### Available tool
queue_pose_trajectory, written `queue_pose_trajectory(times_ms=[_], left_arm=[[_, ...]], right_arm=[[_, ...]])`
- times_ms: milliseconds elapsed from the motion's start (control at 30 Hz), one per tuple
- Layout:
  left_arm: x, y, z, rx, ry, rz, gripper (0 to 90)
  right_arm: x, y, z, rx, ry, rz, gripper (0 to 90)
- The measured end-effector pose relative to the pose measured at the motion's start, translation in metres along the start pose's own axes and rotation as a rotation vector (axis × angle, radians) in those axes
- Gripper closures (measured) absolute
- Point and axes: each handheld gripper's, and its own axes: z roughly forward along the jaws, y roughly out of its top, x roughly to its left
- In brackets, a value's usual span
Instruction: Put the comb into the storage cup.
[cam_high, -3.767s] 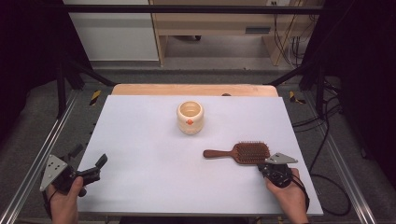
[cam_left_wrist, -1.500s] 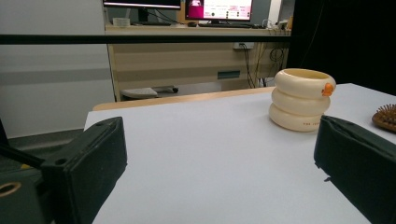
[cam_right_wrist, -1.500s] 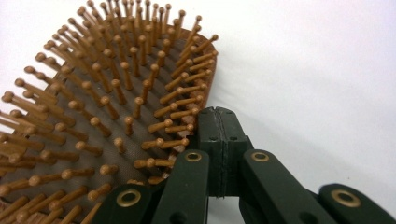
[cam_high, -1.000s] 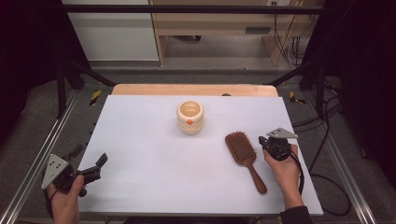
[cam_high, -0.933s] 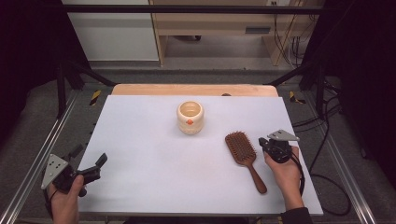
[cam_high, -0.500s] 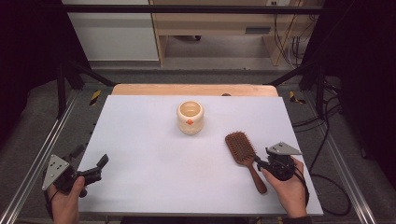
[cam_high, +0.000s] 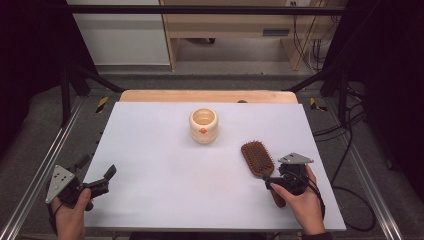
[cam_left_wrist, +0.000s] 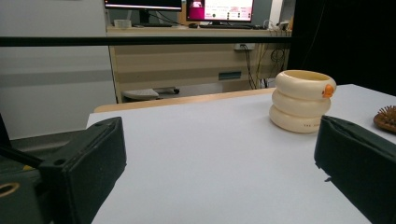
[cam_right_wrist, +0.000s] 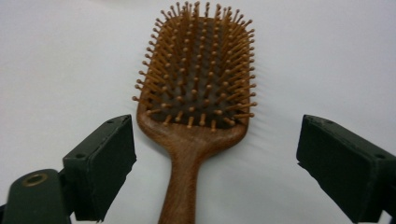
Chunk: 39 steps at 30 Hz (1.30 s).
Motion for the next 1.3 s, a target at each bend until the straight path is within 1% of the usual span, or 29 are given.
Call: queue_pose_trajectory(times_ms=[67,200,300,367,567,600,633,767,867,1000,1167,1300], left_arm=[[0.0,0.0,0.0,0.001,0.0,-0.001,2.1],[0.0,0.0,0.0,0.001,0.0,-0.001,2.0],[0.0,0.0,0.0,0.0,-0.001,-0.001,2.0],[0.0,0.0,0.0,0.002,-0.002,-0.002,1.9],[0.0,0.0,0.0,0.002,-0.004,-0.001,1.6],[0.0,0.0,0.001,0.002,-0.004,-0.002,1.6],[0.0,0.0,0.001,0.002,-0.005,-0.002,1.6],[-0.001,0.0,0.001,0.003,-0.009,0.002,1.3],[-0.001,0.0,0.001,0.003,-0.01,0.003,1.2],[-0.001,0.0,0.001,0.003,-0.011,0.003,1.2],[-0.002,-0.001,0.002,0.001,-0.012,0.004,1.2],[-0.002,-0.001,0.002,0.003,-0.014,0.007,1.1]], right_arm=[[0.003,0.0,0.001,0.015,0.011,0.002,10.5],[0.009,-0.002,0.003,0.044,0.035,-0.011,10.1],[0.012,-0.005,0.003,0.067,0.042,-0.028,10.3],[0.013,-0.006,0.004,0.078,0.048,-0.029,10.5],[0.013,-0.007,0.008,0.113,0.051,-0.023,10.5],[0.013,-0.008,0.009,0.119,0.048,-0.031,10.5],[0.014,-0.009,0.01,0.134,0.046,-0.03,10.3],[0.014,-0.009,0.012,0.147,0.051,-0.027,10.2],[0.014,-0.01,0.014,0.169,0.043,-0.029,10.2],[0.014,-0.01,0.015,0.177,0.045,-0.025,10.4],[0.015,-0.009,0.017,0.182,0.046,-0.036,10.8],[0.016,-0.007,0.02,0.186,0.049,-0.031,11.0]])
